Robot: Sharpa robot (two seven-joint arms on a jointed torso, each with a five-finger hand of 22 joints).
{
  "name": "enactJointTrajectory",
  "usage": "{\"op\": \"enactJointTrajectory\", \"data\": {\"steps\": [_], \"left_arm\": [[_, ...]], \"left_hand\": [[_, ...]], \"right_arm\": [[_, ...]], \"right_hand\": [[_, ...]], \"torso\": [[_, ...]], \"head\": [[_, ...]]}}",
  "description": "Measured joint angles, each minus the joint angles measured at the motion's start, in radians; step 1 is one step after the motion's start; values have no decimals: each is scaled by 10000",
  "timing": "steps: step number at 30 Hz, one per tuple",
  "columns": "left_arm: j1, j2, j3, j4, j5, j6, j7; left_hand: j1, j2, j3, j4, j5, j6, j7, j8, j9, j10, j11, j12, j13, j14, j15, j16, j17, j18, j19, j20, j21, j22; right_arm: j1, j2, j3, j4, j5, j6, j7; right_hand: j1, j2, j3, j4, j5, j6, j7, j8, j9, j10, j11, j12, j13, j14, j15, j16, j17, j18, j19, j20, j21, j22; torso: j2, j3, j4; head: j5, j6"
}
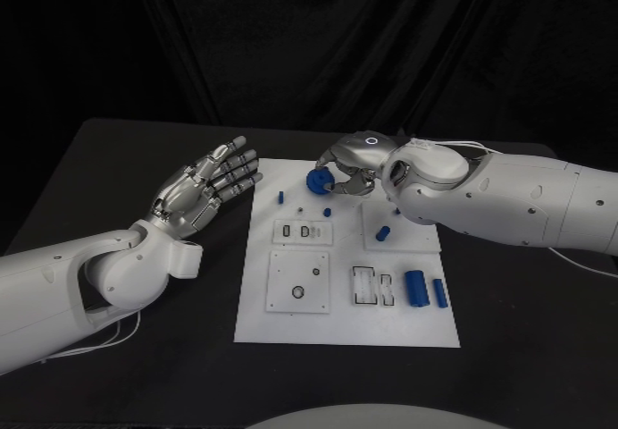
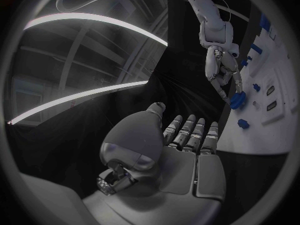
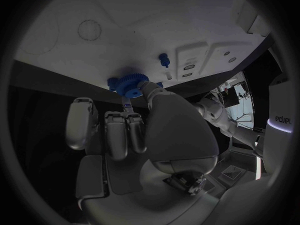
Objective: Assemble the parts on the task board
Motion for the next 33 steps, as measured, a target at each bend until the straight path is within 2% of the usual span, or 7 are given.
{"op": "enactJointTrajectory", "data": {"steps": [15,33], "left_arm": [[0,37,0,-68,1,68,0],[0,30,0,-101,1,95,0]], "left_hand": [[-40,-40,28,-28,0,0,0,0,-1,-38,36,-1,-1,-37,36,0,-2,3,0,0,0,0],[-80,0,83,-28,0,0,0,0,-1,-76,69,-6,-2,-37,36,0,-3,6,-1,0,0,0]], "right_arm": [[-16,115,5,-39,1,59,47],[-82,-164,-14,120,0,45,106]], "right_hand": [[-62,13,25,27,-47,-125,-17,-9,-129,36,-40,0,-1,0,0,0,0,-2,3,-1,121,-1],[-101,-26,24,27,-47,-124,-17,30,-150,34,-42,0,-3,0,0,0,0,-4,2,-1,121,-3]], "torso": [[0,0,6],[-1,2,-1]], "head": [[26,-17],[95,-1]]}}
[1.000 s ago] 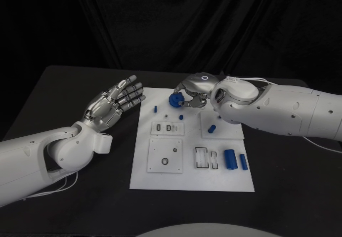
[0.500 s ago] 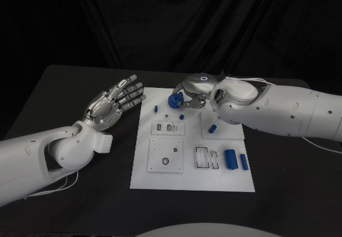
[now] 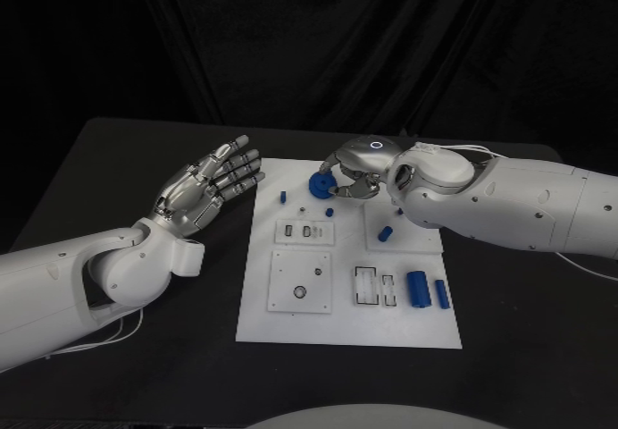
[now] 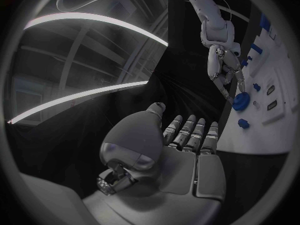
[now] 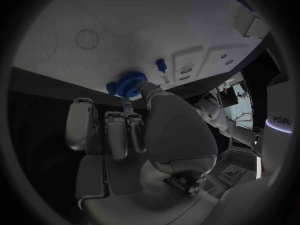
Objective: Assemble the parts on the task board
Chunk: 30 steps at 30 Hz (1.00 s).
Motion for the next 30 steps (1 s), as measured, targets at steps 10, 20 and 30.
{"op": "enactJointTrajectory", "data": {"steps": [10,20,30], "left_arm": [[-2,6,0,-3,0,11,0],[-4,4,-1,2,1,20,0],[-6,-11,-1,9,1,31,0]], "left_hand": [[-39,-39,28,-28,0,37,37,0,0,-78,-77,-1,-13,-37,36,0,-1,0,0,0,0,0],[-39,-39,56,-56,0,36,36,0,0,-77,-77,-1,-13,-37,36,0,-1,0,0,0,0,0],[-39,-39,55,-56,0,36,36,0,0,-77,-77,-2,-13,-37,36,0,-2,2,0,0,0,0]], "right_arm": [[-9,-41,2,6,-2,-1,-5],[-9,-17,0,-74,-4,60,-22],[-25,-247,0,-21,-4,32,-10]], "right_hand": [[0,0,0,0,-556,-390,61,1,-266,-1,-1,0,-1,0,0,0,0,0,-76,3,-306,-1],[-56,57,-118,4,-1141,-1738,75,-61,-787,-2,-2,0,7,0,0,0,0,-2,-271,-17,-673,-1],[-186,186,-280,111,-1174,279,138,557,-505,-3,-2,0,6,0,0,0,0,-2,-235,20,-673,-2]], "torso": [[-1,2,3],[0,0,3],[1,-3,11]], "head": [[-15,-1],[-9,4],[11,38]]}}
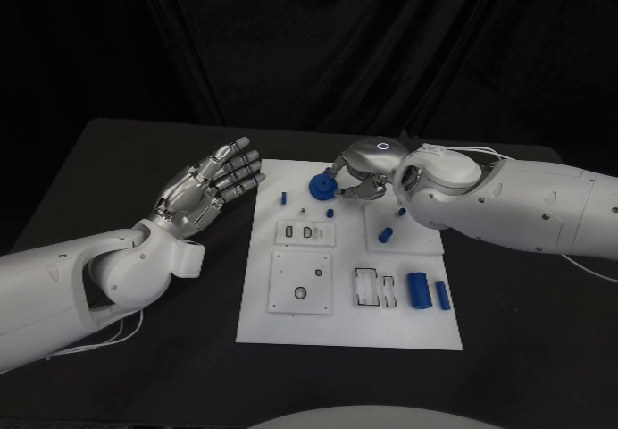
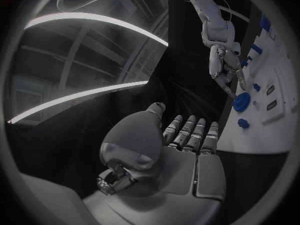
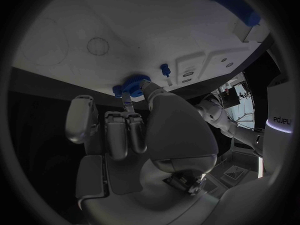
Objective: Assemble the parts on the task board
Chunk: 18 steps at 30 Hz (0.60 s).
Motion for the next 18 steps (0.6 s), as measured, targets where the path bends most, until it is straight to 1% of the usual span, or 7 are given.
{"op": "enactJointTrajectory", "data": {"steps": [1,2,6,10,13,16,18], "left_arm": [[0,-6,0,3,0,1,0],[-1,-13,0,5,0,2,0],[-2,-52,0,9,0,4,0],[-3,-79,0,11,0,5,1],[-4,-82,0,11,1,6,1],[-7,-77,0,3,1,9,1],[-11,-71,0,-3,1,13,1]], "left_hand": [[0,0,0,0,0,0,0,0,0,0,0,0,0,0,0,0,0,-1,0,0,0,0],[0,0,0,0,0,0,0,0,0,0,0,0,0,0,0,0,0,0,0,0,0,0],[0,0,0,0,0,0,0,0,0,0,0,0,0,0,0,0,0,0,0,0,0,0],[0,0,0,0,0,0,0,0,0,0,0,0,1,0,0,0,0,0,0,0,0,0],[0,0,0,0,0,0,0,0,0,0,0,0,1,0,0,0,-1,0,0,0,0,0],[0,0,0,0,0,0,0,0,0,0,-1,0,1,0,0,0,-1,0,0,0,0,0],[0,0,0,0,0,0,0,0,0,0,0,0,1,0,0,0,-1,0,0,0,0,0]], "right_arm": [[-2,-54,0,22,0,-12,3],[-3,-103,0,40,0,-28,5],[-6,-387,0,127,-1,-145,14],[-7,-642,-2,230,-1,-247,17],[-7,-764,-5,314,-1,-290,18],[-10,-859,-5,412,-1,-318,18],[-15,-896,-5,456,-1,-335,18]], "right_hand": [[0,0,0,0,-26,144,-12,72,31,0,0,0,0,0,0,0,0,0,5,5,0,0],[0,0,-3,3,-26,186,-19,82,41,0,0,0,0,0,0,0,0,0,35,35,3,0],[0,0,-54,54,-26,400,-42,133,83,0,0,0,0,0,0,0,0,0,35,35,55,0],[-42,42,-97,97,-65,690,-62,239,144,0,0,0,-1,0,0,0,0,1,90,-19,118,5],[-65,65,-124,124,-133,1058,-104,408,228,0,0,0,-1,0,0,0,0,1,126,17,119,8],[-65,65,-151,151,-134,1455,-147,572,338,0,0,0,-2,0,0,0,0,1,163,-20,119,7],[-65,65,-151,151,-134,1684,-211,660,419,-1,0,0,-2,0,0,0,0,0,163,-20,119,7]], "torso": [[0,-1,0],[0,-1,0],[1,-1,0],[1,-1,0],[1,-1,-1],[1,-1,-2],[0,-1,-4]], "head": [[4,7],[12,14],[22,35],[22,51],[14,57],[8,57],[4,47]]}}
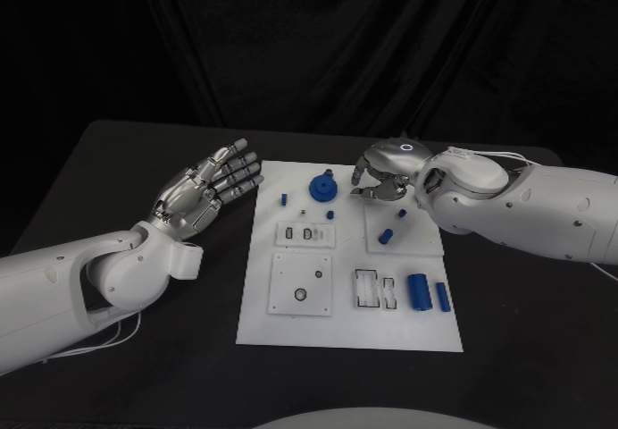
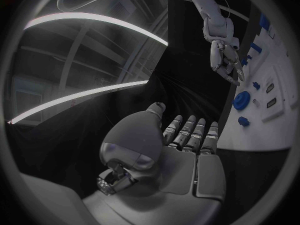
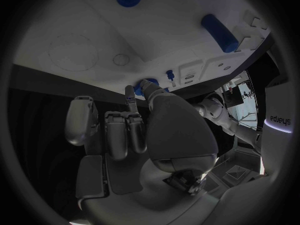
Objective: Assemble the parts on the task board
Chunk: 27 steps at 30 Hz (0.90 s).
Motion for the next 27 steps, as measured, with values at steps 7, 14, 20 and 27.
{"op": "enactJointTrajectory", "data": {"steps": [7,14,20,27], "left_arm": [[-4,8,0,-9,0,11,0],[-6,8,0,-13,0,14,0],[-6,30,0,-18,0,17,0],[-7,40,0,-22,0,20,0]], "left_hand": [[0,0,56,1,0,36,36,0,0,0,0,0,0,0,0,0,0,0,0,0,0,0],[0,0,56,1,0,36,36,0,0,0,0,0,0,0,0,0,-1,0,0,0,0,0],[0,0,56,1,0,36,36,0,0,0,0,0,0,0,0,0,-1,1,0,0,0,0],[0,0,55,1,0,36,36,0,0,0,0,0,0,0,0,0,-1,0,0,0,0,0]], "right_arm": [[-10,-31,-1,20,0,-44,8],[-41,106,-1,13,-1,-20,55],[-53,299,-1,-53,-1,31,107],[-57,492,-1,-168,-2,82,155]], "right_hand": [[0,0,0,0,-15,-388,63,-342,-11,0,0,0,-1,0,0,0,0,0,0,0,-88,-1],[35,33,1,86,-125,-2280,-60,-1276,-682,-18,-128,0,-1,19,-91,0,0,0,-109,-108,-455,-2],[57,55,1,86,-164,-2803,-89,-1276,-862,-18,-127,0,-2,19,-91,0,0,0,-109,-108,-455,-2],[57,54,1,86,-164,-2873,-88,-1277,-893,-18,-127,0,-2,19,-91,0,0,-1,-109,-108,-496,-3]], "torso": [[0,1,-2],[0,1,0],[5,0,12],[5,-4,11]], "head": [[6,-9],[-13,-3],[-56,-6],[-39,4]]}}
